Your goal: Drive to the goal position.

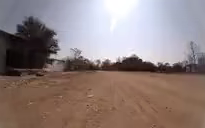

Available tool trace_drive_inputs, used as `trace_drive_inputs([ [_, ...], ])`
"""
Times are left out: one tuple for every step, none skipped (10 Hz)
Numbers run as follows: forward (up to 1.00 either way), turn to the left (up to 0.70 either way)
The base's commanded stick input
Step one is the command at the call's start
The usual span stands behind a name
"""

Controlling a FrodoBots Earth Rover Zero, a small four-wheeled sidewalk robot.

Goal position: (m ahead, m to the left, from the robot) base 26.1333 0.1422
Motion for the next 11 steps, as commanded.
trace_drive_inputs([
  [1.0,0.0],
  [1.0,0.0],
  [1.0,0.0],
  [1.0,0.0],
  [1.0,0.0],
  [1.0,0.0],
  [1.0,0.0],
  [1.0,0.0],
  [1.0,0.0],
  [1.0,0.0],
  [1.0,0.0],
])
